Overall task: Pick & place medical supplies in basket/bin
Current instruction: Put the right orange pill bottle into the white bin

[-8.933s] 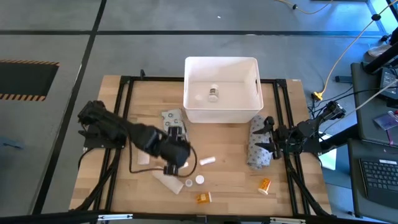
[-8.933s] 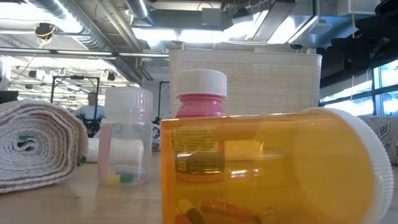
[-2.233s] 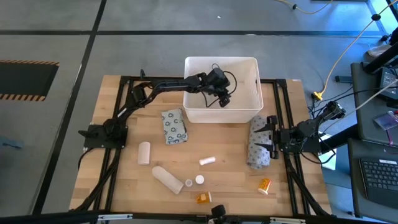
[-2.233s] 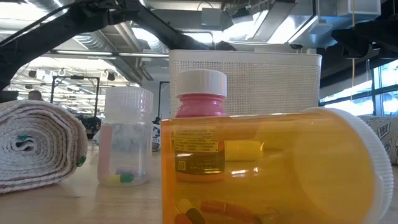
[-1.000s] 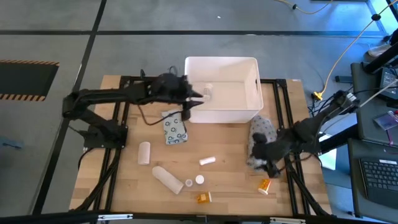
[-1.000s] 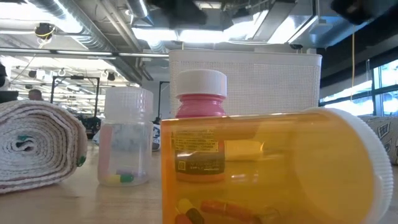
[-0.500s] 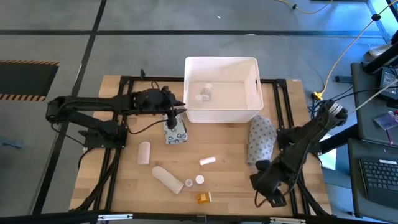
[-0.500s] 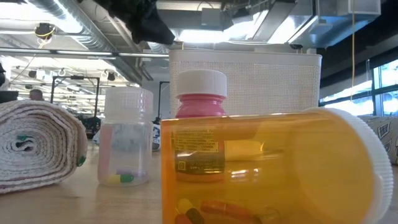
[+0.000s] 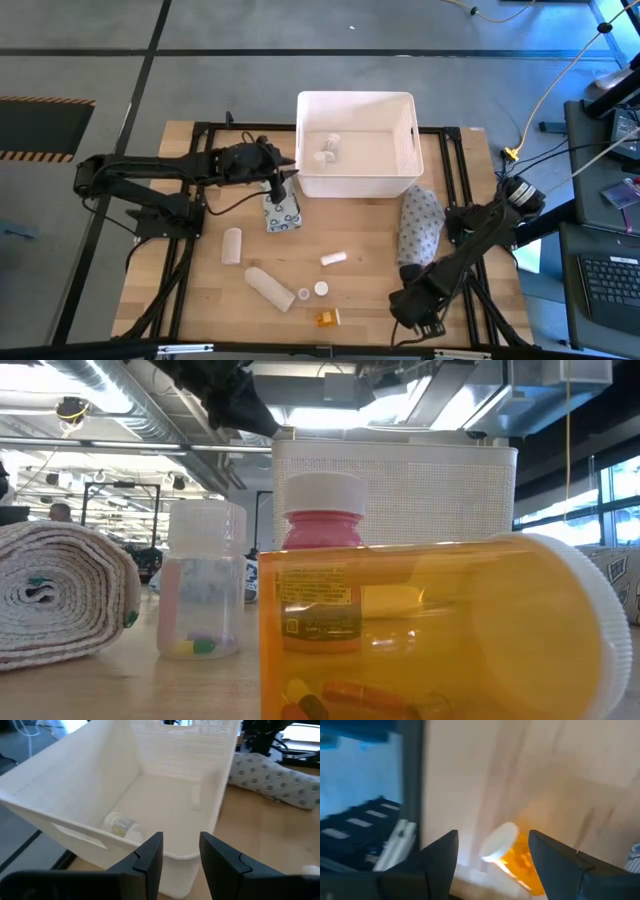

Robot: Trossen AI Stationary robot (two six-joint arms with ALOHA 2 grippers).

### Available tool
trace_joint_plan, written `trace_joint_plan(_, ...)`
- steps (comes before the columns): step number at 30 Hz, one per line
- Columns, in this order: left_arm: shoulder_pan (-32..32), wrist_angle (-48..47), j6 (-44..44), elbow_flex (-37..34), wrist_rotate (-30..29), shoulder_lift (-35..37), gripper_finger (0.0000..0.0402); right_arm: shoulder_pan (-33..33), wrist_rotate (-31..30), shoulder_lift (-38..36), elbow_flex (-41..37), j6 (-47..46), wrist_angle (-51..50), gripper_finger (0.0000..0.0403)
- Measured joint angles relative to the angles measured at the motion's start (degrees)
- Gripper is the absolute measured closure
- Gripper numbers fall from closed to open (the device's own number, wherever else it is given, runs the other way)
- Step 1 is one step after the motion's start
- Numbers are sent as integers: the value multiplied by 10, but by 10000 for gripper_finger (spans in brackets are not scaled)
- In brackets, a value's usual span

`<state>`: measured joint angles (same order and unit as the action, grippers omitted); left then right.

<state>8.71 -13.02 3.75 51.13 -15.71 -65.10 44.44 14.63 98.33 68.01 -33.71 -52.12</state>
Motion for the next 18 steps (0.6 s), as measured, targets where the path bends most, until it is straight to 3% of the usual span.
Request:
trace_joint_plan(6, 0, 0, -20, 0, -35, 0, 281, -9, 10, 41, 0, 0, -4, 160)
trace_joint_plan(13, 0, 0, -20, 0, -43, 0, 281, -14, 36, 37, 0, -42, -2, 160)
trace_joint_plan(18, 0, 0, -20, 0, -54, 0, 281, -17, 16, 33, 0, 8, 0, 160)
